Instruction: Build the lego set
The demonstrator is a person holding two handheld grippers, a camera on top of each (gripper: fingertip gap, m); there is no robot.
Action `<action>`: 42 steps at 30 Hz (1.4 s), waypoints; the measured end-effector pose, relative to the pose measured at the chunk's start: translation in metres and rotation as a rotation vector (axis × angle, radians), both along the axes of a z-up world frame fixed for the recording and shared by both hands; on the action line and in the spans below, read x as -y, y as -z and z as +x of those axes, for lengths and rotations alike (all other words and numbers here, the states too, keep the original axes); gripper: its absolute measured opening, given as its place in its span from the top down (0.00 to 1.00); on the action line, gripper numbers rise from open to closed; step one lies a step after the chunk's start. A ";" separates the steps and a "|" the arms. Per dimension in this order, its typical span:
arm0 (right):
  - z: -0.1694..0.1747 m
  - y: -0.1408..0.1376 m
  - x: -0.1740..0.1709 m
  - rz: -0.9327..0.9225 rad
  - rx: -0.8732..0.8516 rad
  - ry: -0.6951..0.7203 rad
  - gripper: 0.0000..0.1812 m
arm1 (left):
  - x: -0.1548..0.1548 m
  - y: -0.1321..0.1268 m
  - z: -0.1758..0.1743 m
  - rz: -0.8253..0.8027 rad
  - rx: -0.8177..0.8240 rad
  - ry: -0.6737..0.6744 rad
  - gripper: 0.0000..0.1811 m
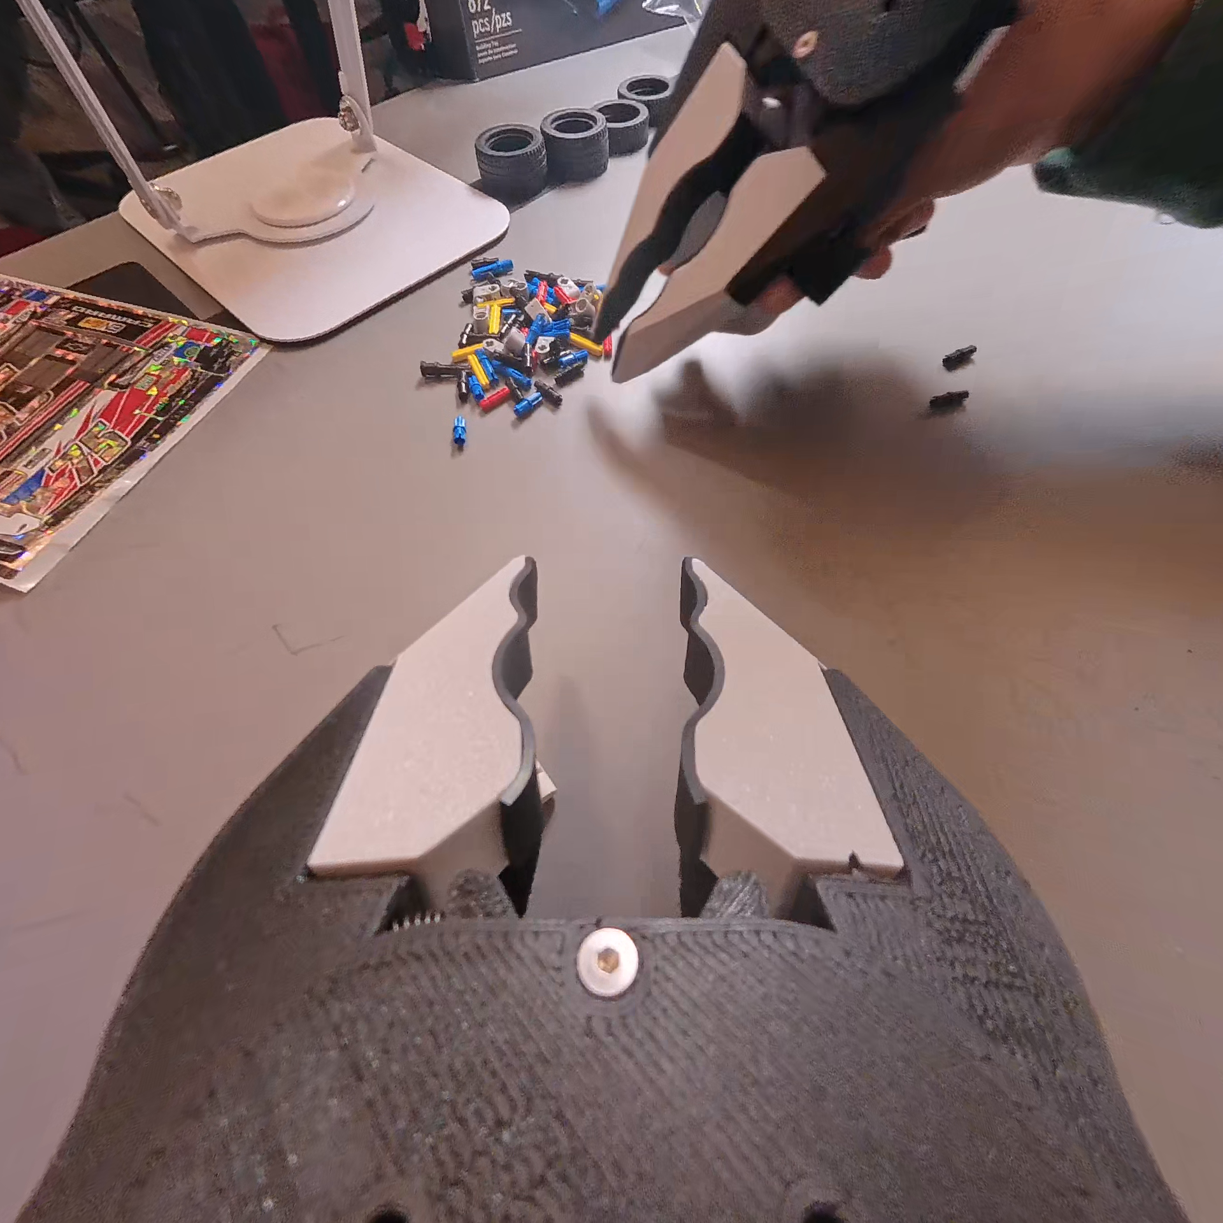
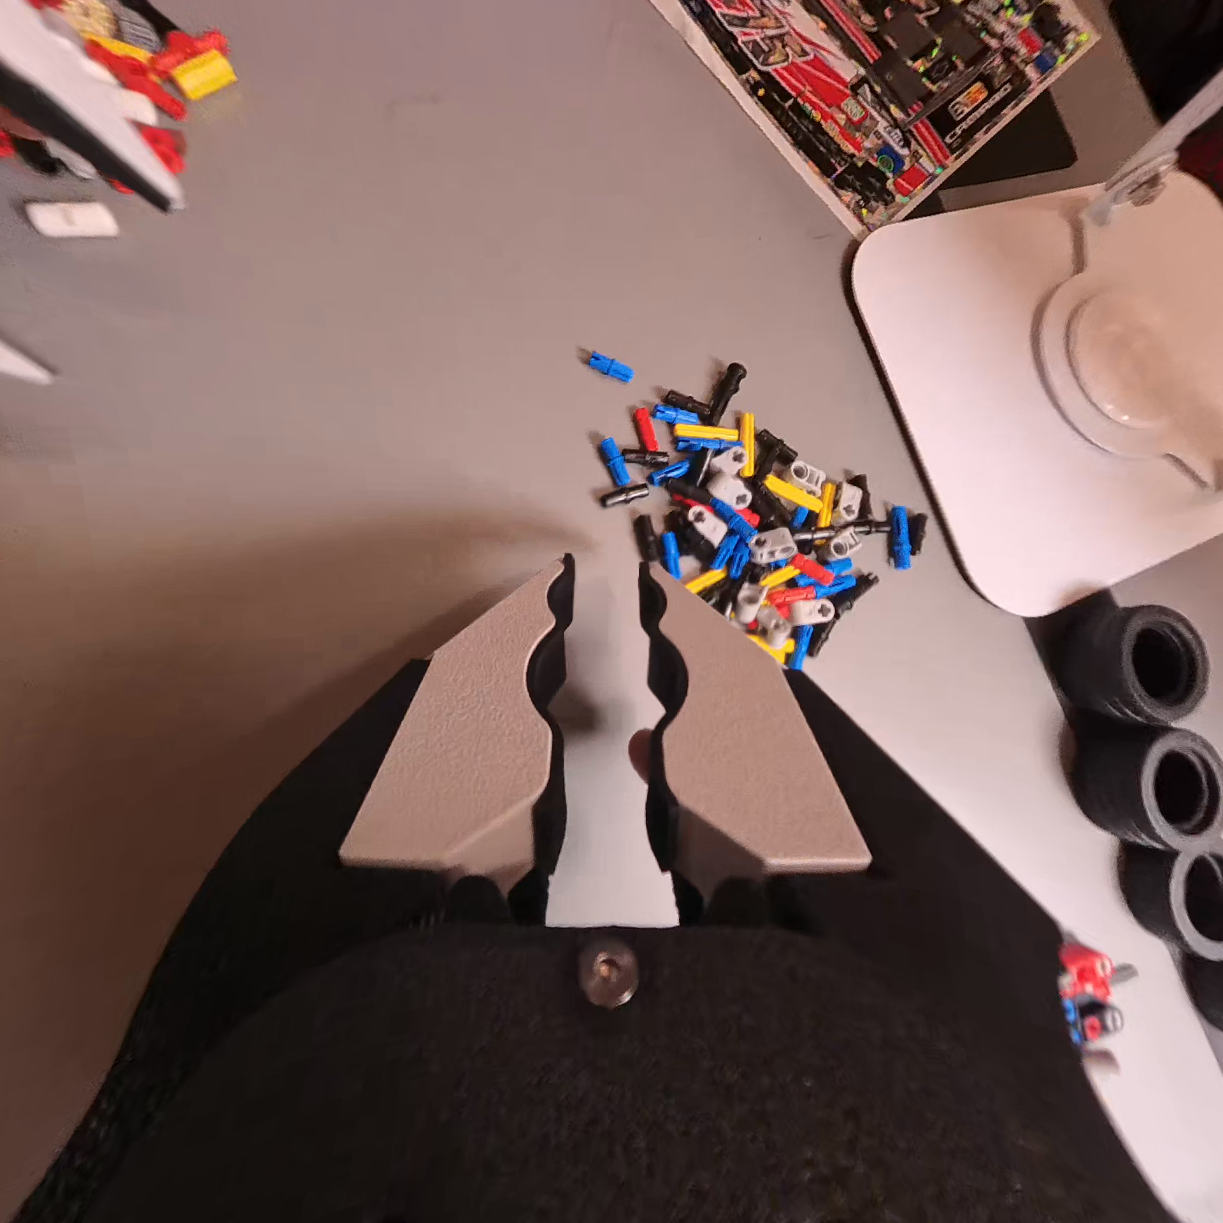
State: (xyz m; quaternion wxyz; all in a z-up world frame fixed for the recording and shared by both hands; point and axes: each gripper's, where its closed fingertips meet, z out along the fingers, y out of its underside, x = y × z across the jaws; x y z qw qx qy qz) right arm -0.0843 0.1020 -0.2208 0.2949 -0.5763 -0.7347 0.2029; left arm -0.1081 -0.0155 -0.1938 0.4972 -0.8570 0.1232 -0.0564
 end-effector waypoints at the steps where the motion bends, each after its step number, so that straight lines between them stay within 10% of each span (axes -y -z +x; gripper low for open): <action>1: -0.005 0.004 -0.003 -0.008 0.018 0.001 0.91 | 0.000 0.000 0.000 -0.001 0.000 -0.001 0.77; 14: -0.013 0.015 -0.004 -0.084 0.105 -0.039 0.98 | 0.000 0.001 -0.001 -0.008 0.005 0.002 0.77; 26: 0.188 0.008 0.012 -0.140 0.095 0.189 0.98 | -0.016 0.014 0.015 -0.093 0.041 0.095 0.85; 42: 0.207 0.002 0.010 -0.155 -0.070 0.271 0.91 | -0.113 0.037 0.011 -0.302 -0.196 0.210 0.84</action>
